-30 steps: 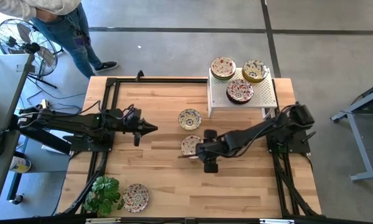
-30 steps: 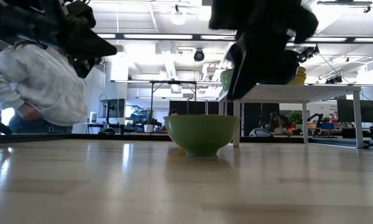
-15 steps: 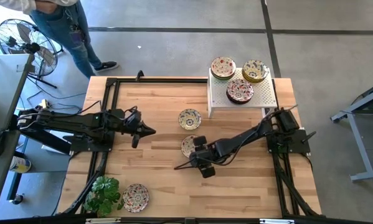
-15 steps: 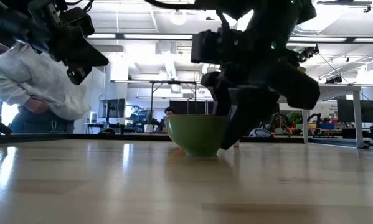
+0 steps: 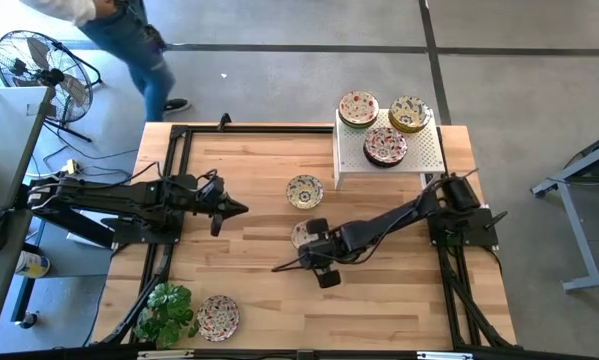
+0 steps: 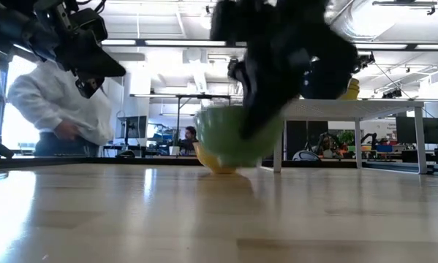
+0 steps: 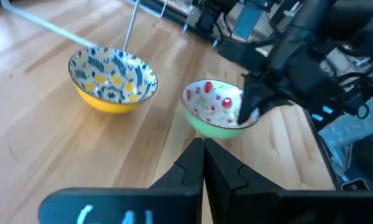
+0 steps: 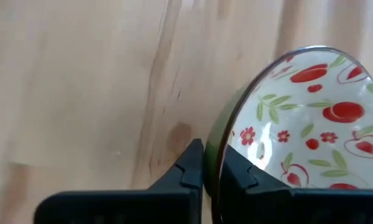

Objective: Pick & Place Mini bowls
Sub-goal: Stack the green patterned bowl on top of the green bowl on the shelf

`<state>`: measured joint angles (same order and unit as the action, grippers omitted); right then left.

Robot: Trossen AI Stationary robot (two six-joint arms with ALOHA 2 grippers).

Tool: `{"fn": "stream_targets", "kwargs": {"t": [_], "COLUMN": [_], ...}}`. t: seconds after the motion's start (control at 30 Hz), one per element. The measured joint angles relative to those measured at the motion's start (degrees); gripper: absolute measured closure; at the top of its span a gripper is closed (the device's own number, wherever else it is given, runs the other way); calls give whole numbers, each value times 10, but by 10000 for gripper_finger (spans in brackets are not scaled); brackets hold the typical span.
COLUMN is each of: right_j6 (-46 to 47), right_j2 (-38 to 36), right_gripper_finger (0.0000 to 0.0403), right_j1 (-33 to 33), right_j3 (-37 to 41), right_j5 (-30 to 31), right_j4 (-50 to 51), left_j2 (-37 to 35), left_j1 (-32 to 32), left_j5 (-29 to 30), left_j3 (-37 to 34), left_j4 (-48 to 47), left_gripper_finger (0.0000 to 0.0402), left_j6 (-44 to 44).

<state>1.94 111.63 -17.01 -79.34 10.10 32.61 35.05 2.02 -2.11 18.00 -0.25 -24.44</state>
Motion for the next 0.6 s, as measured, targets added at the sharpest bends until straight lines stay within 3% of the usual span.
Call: {"fn": "stream_targets", "kwargs": {"t": [0.33,0.6], "right_j6": [41,1], "right_j2": [-41,-44], "right_gripper_finger": [395,389], "right_j1": [45,219], "right_j3": [-230,-442], "right_j5": [33,60], "right_j4": [199,398], "left_j2": [-21,-21], "left_j1": [0,0], "left_j5": [42,72], "left_j3": [0,0], "left_j4": [1,1], "left_gripper_finger": [402,402], "left_j6": [8,8]}}
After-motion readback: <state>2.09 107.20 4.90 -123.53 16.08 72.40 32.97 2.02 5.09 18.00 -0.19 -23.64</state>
